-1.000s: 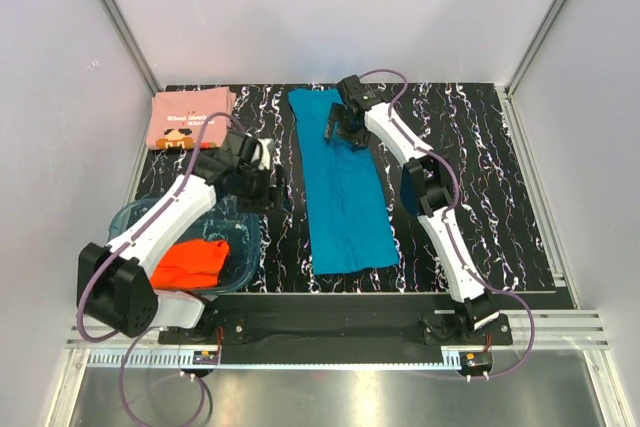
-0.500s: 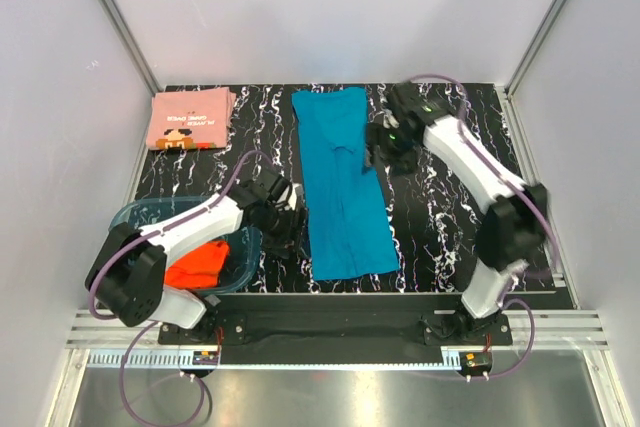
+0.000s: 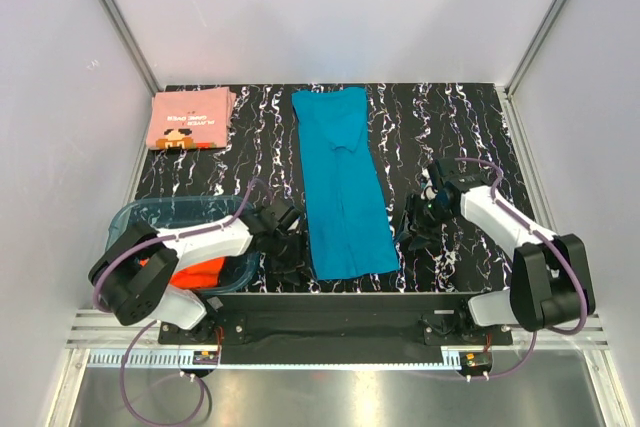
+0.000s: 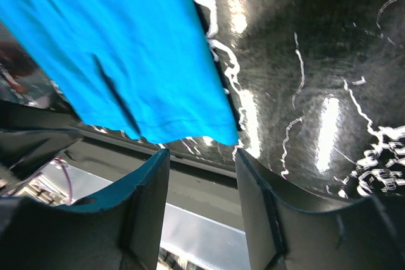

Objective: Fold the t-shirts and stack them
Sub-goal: Fold the tshirt

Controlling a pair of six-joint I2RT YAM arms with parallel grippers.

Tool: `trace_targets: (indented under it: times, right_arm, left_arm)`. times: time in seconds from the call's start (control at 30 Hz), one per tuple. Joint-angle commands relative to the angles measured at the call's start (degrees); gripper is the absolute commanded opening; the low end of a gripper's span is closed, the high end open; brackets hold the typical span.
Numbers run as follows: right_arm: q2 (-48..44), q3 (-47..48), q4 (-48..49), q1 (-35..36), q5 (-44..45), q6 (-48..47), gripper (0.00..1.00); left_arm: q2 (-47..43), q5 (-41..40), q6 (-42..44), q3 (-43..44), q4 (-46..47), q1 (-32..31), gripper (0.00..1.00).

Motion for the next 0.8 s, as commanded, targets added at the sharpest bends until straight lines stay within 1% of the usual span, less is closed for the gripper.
trace_targets:
  times: [0.0,0.07,0.23,0.5,0.53,0.77]
  right_arm:
    - [-3.41,-1.29,5.54,-0.88,-3.42,1.88,0.52]
    - [-4.11,-2.08,5.55,-0.79,-3.34,2.05,0.52]
    - [-4.82,-2.17,3.88,-0.79,-1.32,3.89,0.50]
    - [-3.24,-2.35,2.12,-0.79,2.82,6.80,0.50]
    - [-3.06,-2.35,2.20,-0.79,2.73,6.89,0.50]
    - [-0.69,-3.58,2.12,-0.79,4.22,8.55,0.49]
  left_arm:
    - [-0.31,-2.95,-6.38,-1.17,5.11,-0.40,0.54]
    - [1.10,-3.30,-7.71,-0.82,5.74,-0.83,0.51]
    - [3.65,-5.67,-10.07,0.67,6.27,-1.10,0.46]
    - [6.46,-7.26,-12.63,0.76,4.68,-1.72,0.45]
    - [6.72,-7.34,-12.80,1.02,4.25,-1.80,0.42]
    - [8.83,-9.19,-12.37,2.08,1.08,-2.25,0.32]
